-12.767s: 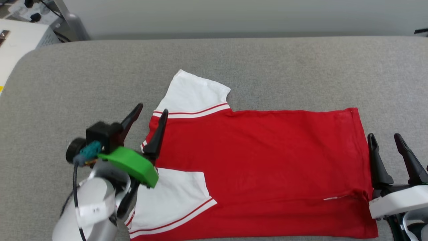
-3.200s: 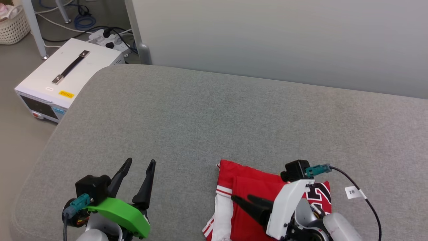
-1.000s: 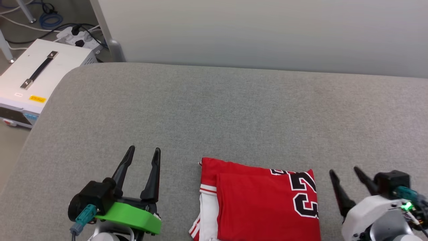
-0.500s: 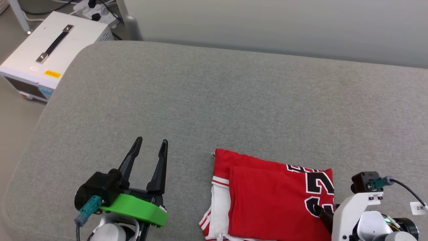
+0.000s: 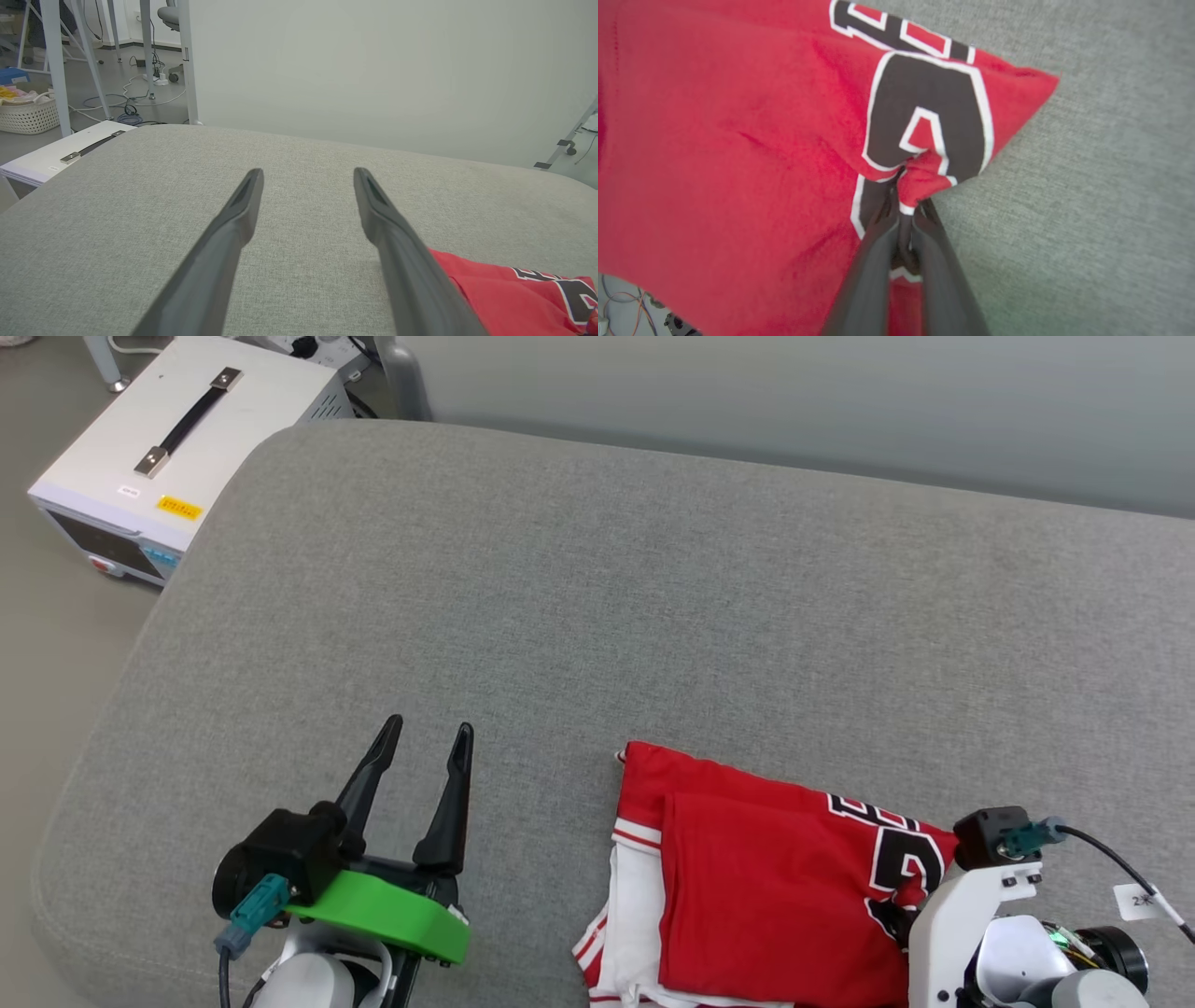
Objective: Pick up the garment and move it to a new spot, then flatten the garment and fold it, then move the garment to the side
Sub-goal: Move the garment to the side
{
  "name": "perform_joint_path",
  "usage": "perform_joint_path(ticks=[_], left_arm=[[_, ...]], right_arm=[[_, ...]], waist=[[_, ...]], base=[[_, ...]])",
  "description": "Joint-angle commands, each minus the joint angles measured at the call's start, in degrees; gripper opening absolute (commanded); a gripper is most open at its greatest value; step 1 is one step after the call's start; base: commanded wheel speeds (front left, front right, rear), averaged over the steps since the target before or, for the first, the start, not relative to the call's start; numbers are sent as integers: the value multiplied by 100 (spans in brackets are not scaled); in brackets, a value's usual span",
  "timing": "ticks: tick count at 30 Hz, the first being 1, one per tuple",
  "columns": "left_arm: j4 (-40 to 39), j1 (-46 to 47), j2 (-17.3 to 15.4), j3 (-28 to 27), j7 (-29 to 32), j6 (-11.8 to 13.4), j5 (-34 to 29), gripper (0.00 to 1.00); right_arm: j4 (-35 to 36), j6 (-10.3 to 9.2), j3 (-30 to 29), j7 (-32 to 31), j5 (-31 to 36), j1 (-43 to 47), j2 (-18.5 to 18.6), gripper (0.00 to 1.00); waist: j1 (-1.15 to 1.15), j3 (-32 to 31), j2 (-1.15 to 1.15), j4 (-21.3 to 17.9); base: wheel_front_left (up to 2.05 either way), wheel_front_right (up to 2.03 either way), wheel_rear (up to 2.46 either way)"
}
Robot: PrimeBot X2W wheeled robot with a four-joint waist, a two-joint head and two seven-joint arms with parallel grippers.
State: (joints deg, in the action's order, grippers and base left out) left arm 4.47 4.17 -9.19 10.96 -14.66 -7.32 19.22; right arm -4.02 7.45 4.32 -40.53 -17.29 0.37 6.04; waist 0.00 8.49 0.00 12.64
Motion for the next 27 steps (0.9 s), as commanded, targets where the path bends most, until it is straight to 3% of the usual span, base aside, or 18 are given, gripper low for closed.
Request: perform_joint_path(ticks=[1, 7, 13, 17, 20, 27], left_arm=[[-8, 66, -47, 2, -34, -16, 1, 100], [7, -36, -92, 38, -34, -16, -1, 100], [26, -149, -138, 230, -34, -16, -152, 100], [-35, -160, -93, 311, -34, -16, -159, 100], [-91, -111, -79, 447, -34, -16, -169, 100], [-315, 226, -83, 619, -34, -16, -219, 100]], right_arm=[[-92, 3, 119, 47, 55, -40, 90, 0], [106, 3, 474, 329, 265, -96, 501, 0], [440, 3, 1024, 256, 262, -219, 1219, 0], [671, 3, 1359, 140, 126, -435, 1915, 0], [843, 3, 1695, 45, -5, -687, 2643, 0], [935, 3, 1858, 104, -300, -1212, 3933, 0]], waist=[[0, -119, 0, -112], [0, -376, 0, -408], [0, -531, 0, -914], [0, -492, 0, -1317], [0, -379, 0, -1624], [0, 122, 0, -2181]], base=[[0, 0, 0], [0, 0, 0], [0, 0, 0], [0, 0, 0], [0, 0, 0], [0, 0, 0]])
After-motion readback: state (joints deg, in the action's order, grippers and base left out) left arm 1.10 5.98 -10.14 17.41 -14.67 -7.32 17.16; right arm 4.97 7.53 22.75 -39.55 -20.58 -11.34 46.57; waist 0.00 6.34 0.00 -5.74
